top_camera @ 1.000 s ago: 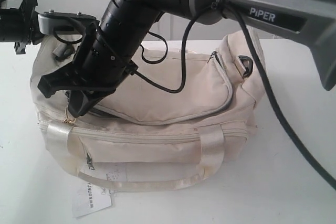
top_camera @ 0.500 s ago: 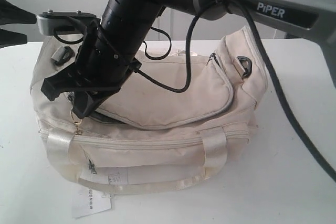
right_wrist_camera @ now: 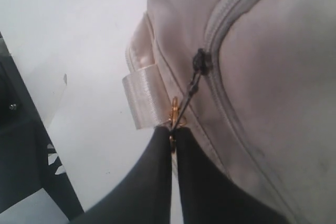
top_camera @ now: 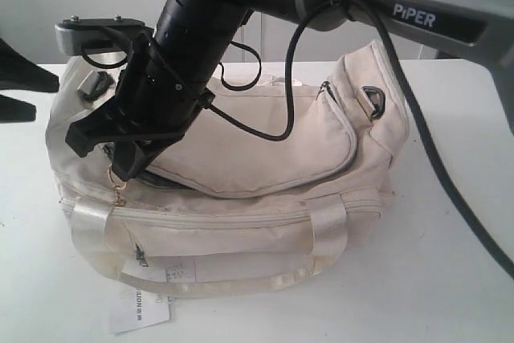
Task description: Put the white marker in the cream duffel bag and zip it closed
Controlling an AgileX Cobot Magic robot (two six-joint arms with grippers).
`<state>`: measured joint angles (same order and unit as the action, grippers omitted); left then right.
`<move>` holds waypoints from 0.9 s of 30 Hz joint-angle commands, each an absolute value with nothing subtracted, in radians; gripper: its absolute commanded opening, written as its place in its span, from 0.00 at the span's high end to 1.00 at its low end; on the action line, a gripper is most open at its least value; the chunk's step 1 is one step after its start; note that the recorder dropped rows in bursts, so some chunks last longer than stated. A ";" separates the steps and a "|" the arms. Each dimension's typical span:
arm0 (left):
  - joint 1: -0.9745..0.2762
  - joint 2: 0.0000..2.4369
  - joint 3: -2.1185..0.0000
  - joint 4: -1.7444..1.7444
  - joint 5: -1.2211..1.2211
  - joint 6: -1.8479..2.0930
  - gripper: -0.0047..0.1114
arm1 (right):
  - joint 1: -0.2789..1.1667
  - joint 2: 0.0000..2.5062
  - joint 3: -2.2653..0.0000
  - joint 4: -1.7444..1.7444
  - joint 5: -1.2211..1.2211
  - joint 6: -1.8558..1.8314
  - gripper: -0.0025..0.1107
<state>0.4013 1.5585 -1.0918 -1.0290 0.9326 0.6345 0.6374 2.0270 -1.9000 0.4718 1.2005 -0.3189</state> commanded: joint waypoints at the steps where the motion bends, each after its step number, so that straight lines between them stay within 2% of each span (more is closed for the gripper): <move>1: 0.367 1.506 -0.985 -1.038 0.875 0.657 0.34 | 0.640 2.015 -1.895 0.472 1.202 -0.339 0.98; 12: 0.292 1.502 -0.872 -1.046 0.789 0.687 0.35 | 0.640 2.015 -1.895 0.472 1.202 -0.344 0.98; 15: 0.285 1.502 -0.870 -1.065 0.777 0.711 0.48 | 0.640 2.015 -1.895 0.472 1.204 -0.344 0.98; 20: 0.285 1.502 -0.870 -1.171 0.811 0.805 0.86 | 0.640 2.015 -1.895 0.472 1.206 -0.344 0.98; 22: 0.285 1.502 -0.870 -1.200 0.827 0.845 0.96 | 0.640 2.015 -1.895 0.472 1.206 -0.344 0.98; 27: 0.285 1.502 -0.870 -1.211 0.831 0.853 0.96 | 0.640 2.015 -1.895 0.472 1.221 -0.360 0.98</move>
